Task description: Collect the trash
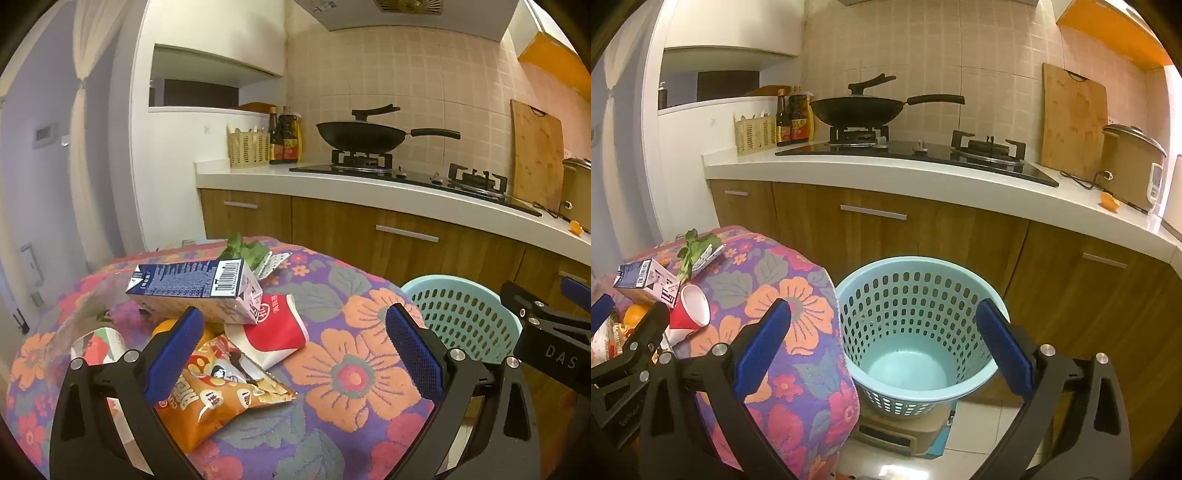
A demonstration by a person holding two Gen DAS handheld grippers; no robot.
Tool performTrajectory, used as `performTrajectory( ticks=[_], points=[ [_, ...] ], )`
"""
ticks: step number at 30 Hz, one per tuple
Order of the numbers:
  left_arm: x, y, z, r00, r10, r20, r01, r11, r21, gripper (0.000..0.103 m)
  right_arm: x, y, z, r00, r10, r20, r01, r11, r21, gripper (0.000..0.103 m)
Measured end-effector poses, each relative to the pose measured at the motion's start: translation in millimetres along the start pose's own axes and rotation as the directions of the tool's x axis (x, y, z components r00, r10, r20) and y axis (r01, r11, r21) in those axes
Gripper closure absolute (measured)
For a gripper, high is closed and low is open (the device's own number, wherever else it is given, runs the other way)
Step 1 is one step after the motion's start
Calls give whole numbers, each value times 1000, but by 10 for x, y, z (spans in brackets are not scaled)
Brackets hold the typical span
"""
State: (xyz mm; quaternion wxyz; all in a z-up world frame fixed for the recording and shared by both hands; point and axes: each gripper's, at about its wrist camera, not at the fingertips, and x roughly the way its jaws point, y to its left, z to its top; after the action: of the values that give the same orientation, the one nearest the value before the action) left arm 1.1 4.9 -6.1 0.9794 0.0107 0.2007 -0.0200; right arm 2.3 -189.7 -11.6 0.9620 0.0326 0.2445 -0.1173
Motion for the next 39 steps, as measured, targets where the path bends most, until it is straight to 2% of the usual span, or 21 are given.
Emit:
performTrajectory(
  ticks=[24, 39],
  points=[
    [-8, 60, 24, 1000, 10, 10, -10, 1000, -1, 8, 7, 58, 74, 1000, -9, 16, 9, 1000, -20, 8],
    [-40, 44, 29, 997, 65, 41, -65, 998, 4, 8, 11, 55, 87, 1000, -9, 17, 10, 1000, -22, 8]
  ],
)
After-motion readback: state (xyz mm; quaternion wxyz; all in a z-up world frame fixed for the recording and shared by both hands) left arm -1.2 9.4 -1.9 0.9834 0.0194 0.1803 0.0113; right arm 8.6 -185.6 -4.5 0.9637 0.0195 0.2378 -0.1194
